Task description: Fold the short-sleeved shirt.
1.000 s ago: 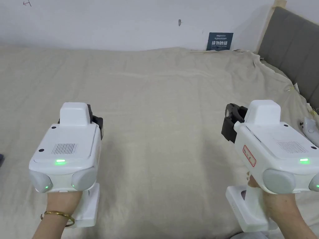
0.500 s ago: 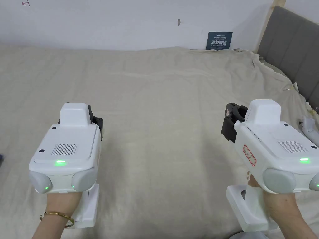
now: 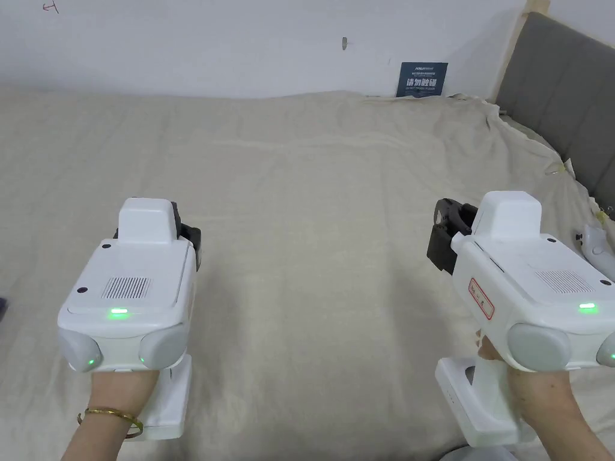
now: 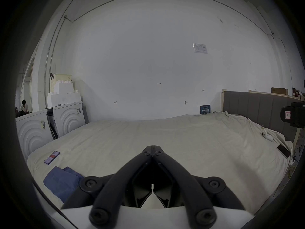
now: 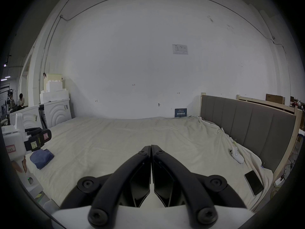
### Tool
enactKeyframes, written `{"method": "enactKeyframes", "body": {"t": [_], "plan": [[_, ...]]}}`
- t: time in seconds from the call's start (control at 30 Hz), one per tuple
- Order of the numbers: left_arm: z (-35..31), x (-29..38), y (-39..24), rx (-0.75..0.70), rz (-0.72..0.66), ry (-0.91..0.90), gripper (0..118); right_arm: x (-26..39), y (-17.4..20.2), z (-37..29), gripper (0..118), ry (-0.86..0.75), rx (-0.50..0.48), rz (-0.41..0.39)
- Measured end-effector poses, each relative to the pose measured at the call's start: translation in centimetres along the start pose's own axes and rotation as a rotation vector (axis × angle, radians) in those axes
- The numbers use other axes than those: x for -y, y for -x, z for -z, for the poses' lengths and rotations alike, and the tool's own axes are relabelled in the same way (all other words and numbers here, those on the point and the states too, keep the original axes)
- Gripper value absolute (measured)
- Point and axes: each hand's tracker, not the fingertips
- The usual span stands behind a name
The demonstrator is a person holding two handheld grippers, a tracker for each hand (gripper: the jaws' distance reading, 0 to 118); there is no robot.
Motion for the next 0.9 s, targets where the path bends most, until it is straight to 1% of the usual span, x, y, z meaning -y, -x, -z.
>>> {"method": "enactKeyframes", "body": {"t": [0.1, 0.13, 0.17, 0.2, 0.23, 0.27, 0.3, 0.33, 0.37, 0.4, 0.43, 0.5, 0.57, 0.6, 0.63, 0.67, 0.73, 0.77, 0.8, 0.9], "plan": [[-0.3, 0.0, 0.0, -0.004, -0.016, 0.003, 0, -0.1, -0.1, -0.1, 0, 0.012, -0.002, 0.009], [-0.4, 0.0, 0.0, -0.006, -0.028, 0.005, 1, -0.2, -0.2, -0.1, 0, 0.029, -0.005, 0.026], [-0.4, -0.1, 0.0, -0.011, -0.038, 0.013, 8, -0.5, -0.4, 0.1, 6, 0.080, -0.011, 0.069], [-0.4, -0.2, 0.1, -0.009, -0.050, 0.041, 16, -0.8, -0.6, 0.3, 22, 0.128, -0.019, 0.120], [-0.3, -0.3, 0.2, 0.007, -0.069, 0.050, 30, -1.0, -1.0, 0.5, 53, 0.161, -0.024, 0.160], [-0.4, -0.3, 0.3, 0.017, -0.094, 0.064, 60, -1.4, -1.1, 0.7, 95, 0.218, -0.049, 0.197], [-0.4, -0.4, 0.4, 0.026, -0.106, 0.078, 81, -1.6, -1.3, 0.9, 113, 0.263, -0.080, 0.218], [-0.4, -0.5, 0.5, 0.033, -0.114, 0.090, 97, -1.7, -1.3, 0.8, 118, 0.266, -0.115, 0.237], [-0.5, -0.5, 0.5, 0.034, -0.119, 0.094, 112, -1.8, -1.2, 0.5, 118, 0.268, -0.140, 0.252], [-0.6, -0.4, 0.4, 0.036, -0.124, 0.094, 118, -2.0, -1.4, 0.5, 118, 0.281, -0.172, 0.263], [-0.8, -0.3, 0.3, 0.036, -0.128, 0.098, 118, -2.2, -1.2, 0.5, 118, 0.313, -0.175, 0.271], [-1.3, 0.1, 0.0, 0.037, -0.135, 0.111, 118, -2.7, -0.4, 0.2, 118, 0.404, -0.117, 0.266], [-1.7, 0.8, -0.2, 0.034, -0.140, 0.131, 118, -3.1, 1.0, -0.5, 118, 0.467, -0.012, 0.239], [-1.9, 1.2, -0.3, 0.037, -0.145, 0.139, 118, -3.2, 1.6, -0.7, 118, 0.490, 0.055, 0.211], [-2.0, 1.6, -0.4, 0.041, -0.153, 0.150, 118, -3.2, 2.1, -0.8, 118, 0.508, 0.100, 0.180], [-2.1, 2.0, -0.4, 0.042, -0.155, 0.161, 118, -2.8, 1.7, -0.6, 118, 0.518, 0.117, 0.152], [-2.1, 2.8, -0.7, 0.041, -0.144, 0.189, 118, -2.7, 2.0, -0.7, 118, 0.550, 0.112, 0.101], [-2.2, 3.1, -0.8, 0.042, -0.134, 0.195, 118, -2.7, 2.1, -0.8, 118, 0.573, 0.107, 0.097], [-2.3, 3.4, -0.8, 0.040, -0.125, 0.198, 118, -2.2, 1.2, -0.4, 118, 0.569, 0.106, 0.108], [-2.5, 3.7, -0.9, 0.040, -0.112, 0.204, 118, -1.6, 0.7, -0.6, 118, 0.545, 0.092, 0.133]]}}
